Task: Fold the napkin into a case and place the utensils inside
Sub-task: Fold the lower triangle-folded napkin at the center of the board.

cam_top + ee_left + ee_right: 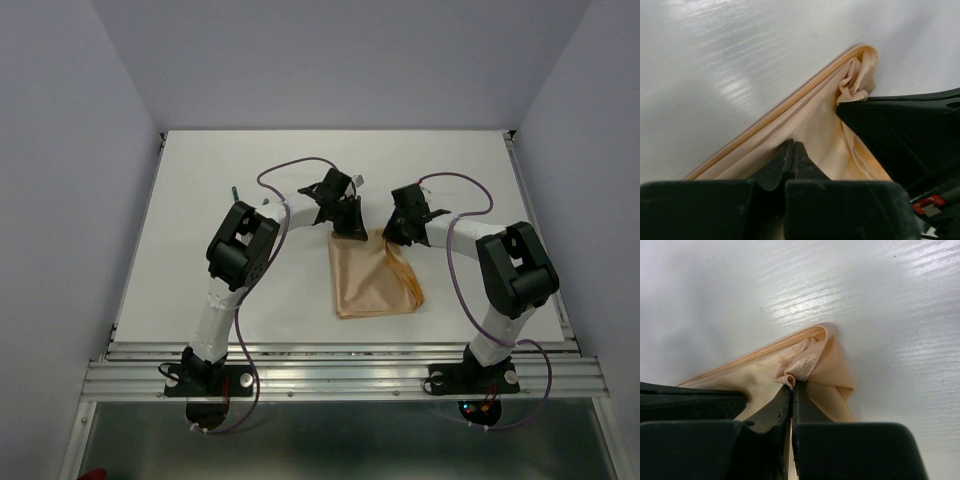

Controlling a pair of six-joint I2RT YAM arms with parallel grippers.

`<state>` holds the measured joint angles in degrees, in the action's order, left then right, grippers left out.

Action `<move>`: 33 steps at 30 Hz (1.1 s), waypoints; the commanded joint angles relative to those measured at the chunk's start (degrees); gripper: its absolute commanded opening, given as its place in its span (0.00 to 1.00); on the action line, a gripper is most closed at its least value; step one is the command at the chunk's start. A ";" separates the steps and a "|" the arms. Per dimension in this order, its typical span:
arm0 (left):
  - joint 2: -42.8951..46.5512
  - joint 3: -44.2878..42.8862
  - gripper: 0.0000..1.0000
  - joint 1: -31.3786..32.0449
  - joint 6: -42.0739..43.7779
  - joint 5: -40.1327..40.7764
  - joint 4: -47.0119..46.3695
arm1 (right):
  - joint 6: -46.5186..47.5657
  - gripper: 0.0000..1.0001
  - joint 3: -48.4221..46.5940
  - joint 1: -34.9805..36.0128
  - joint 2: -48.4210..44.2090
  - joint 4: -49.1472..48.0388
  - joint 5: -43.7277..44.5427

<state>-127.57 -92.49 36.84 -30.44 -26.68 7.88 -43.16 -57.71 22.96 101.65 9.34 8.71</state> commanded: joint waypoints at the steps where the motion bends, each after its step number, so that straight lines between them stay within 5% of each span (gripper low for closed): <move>1: 1.54 2.49 0.00 -0.10 1.70 -0.48 -0.58 | -0.08 0.01 0.41 0.42 2.33 4.72 2.19; 11: 0.13 5.21 0.00 -0.10 2.13 0.31 -1.55 | 1.76 0.01 -3.10 1.56 -1.71 6.91 2.27; 33: 0.92 5.74 0.00 -0.10 3.37 1.36 -1.46 | -0.43 0.01 -12.68 4.37 5.58 10.78 6.93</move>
<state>-127.33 -88.86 36.53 -29.74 -28.34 3.42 -42.28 -68.03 26.72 105.67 19.51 13.23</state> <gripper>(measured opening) 0.025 0.037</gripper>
